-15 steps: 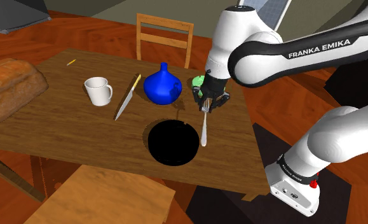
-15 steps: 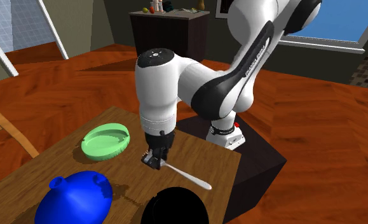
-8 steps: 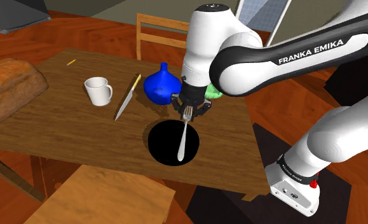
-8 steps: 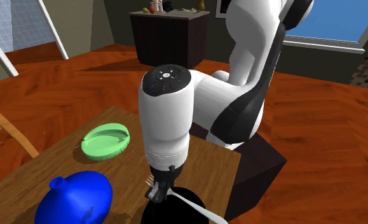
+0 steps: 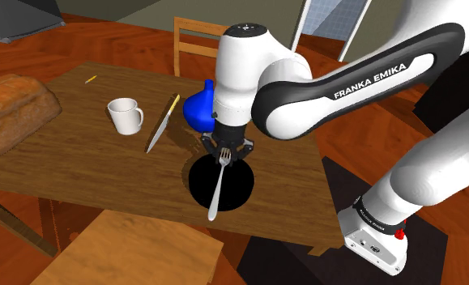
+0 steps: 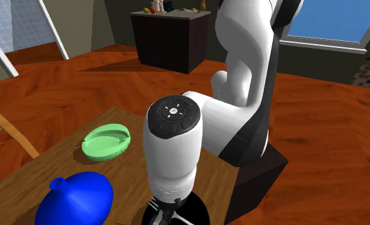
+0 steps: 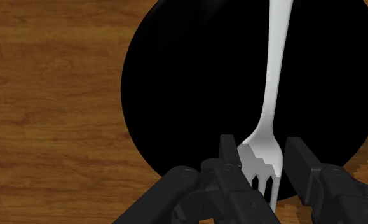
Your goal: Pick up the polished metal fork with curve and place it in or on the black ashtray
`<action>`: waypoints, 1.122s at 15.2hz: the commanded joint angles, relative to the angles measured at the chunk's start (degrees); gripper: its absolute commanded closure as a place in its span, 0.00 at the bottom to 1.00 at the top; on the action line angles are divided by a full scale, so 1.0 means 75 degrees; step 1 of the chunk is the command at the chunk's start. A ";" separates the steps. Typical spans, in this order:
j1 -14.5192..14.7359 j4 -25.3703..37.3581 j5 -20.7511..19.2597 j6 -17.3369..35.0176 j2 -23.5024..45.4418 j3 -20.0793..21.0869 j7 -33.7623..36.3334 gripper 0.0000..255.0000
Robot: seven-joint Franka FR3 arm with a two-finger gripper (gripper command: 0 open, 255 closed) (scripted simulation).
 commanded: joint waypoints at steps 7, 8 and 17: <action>-0.0107 -0.0345 -0.0690 0.0835 0.0711 0.0203 0.0578 1.00; -0.0116 -0.0375 -0.0790 0.0922 0.0801 0.0214 0.0655 1.00; -0.0112 -0.0375 -0.0791 0.0922 0.0801 0.0209 0.0655 0.00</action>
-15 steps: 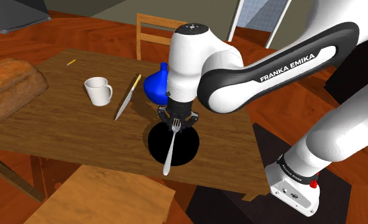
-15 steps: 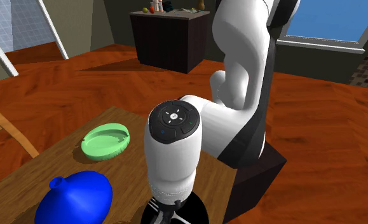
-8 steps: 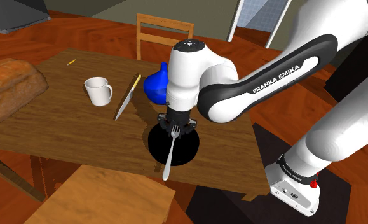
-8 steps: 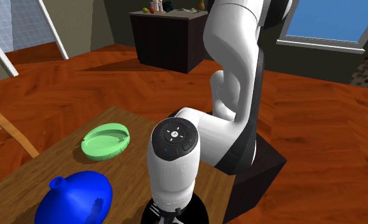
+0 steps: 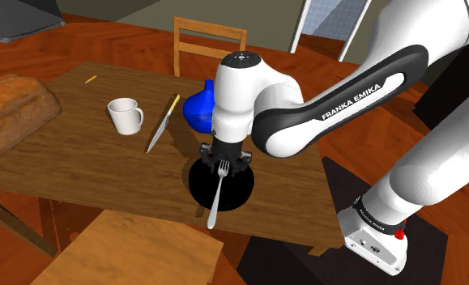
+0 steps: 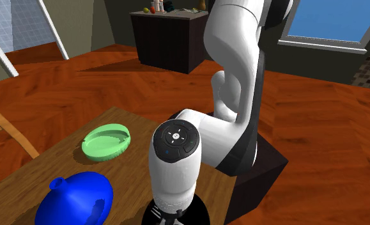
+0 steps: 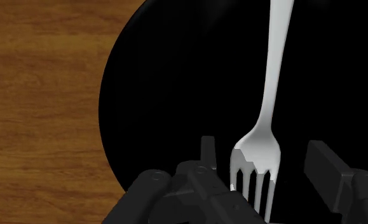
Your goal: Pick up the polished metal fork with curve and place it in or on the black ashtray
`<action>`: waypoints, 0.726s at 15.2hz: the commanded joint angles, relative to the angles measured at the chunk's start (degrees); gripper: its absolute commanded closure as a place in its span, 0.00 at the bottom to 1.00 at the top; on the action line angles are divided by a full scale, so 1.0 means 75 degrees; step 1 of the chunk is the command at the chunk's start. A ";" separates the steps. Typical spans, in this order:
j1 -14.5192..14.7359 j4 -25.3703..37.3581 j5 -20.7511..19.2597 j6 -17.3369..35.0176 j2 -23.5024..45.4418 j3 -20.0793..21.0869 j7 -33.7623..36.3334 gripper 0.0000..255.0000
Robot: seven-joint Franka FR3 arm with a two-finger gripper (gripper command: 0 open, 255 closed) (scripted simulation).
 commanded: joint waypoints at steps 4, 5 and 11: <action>0.0000 0.0000 0.0000 0.0000 0.0000 0.0000 0.0000 0.00; 0.0000 0.0000 0.0000 0.0000 0.0000 0.0000 0.0000 0.00; 0.0139 0.0390 0.0885 -0.1003 -0.0901 -0.0172 -0.0652 0.00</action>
